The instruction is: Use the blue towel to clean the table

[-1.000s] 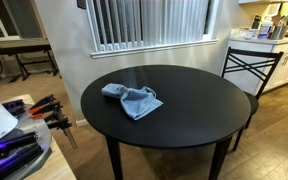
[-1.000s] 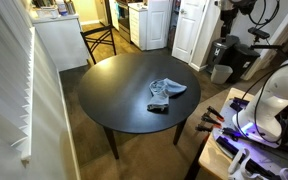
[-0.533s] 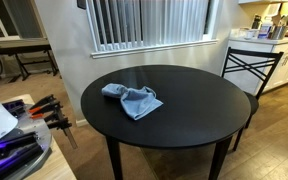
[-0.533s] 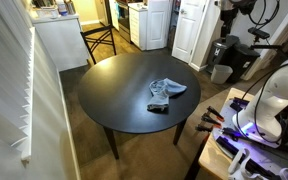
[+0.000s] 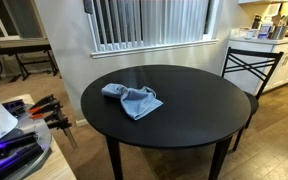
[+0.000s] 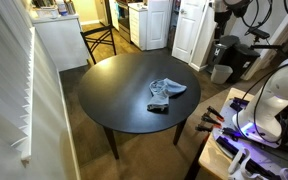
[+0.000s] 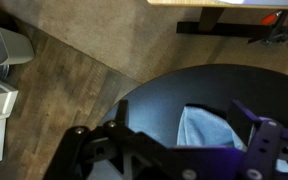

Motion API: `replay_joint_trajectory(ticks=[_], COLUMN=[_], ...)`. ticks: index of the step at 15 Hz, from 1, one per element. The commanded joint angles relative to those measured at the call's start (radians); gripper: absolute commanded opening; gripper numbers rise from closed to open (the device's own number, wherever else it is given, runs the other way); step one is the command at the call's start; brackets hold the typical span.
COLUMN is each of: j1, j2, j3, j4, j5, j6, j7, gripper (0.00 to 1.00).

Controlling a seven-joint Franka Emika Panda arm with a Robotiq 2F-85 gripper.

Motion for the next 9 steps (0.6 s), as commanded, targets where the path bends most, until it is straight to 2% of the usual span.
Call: replay_joint_trajectory(ticks=[1, 5, 9], j1=[0.046, 0.069, 0.055], j2=[0.179, 0.377, 0.554], j3=[0.011, 0.016, 0.029], j4=[0.063, 0.121, 0.181], j5=[0.109, 0.252, 0.344], j6=[0.140, 0.324, 0.488], j7=[0.104, 0.131, 0.188], gripper=[1.00, 1.00, 1.00])
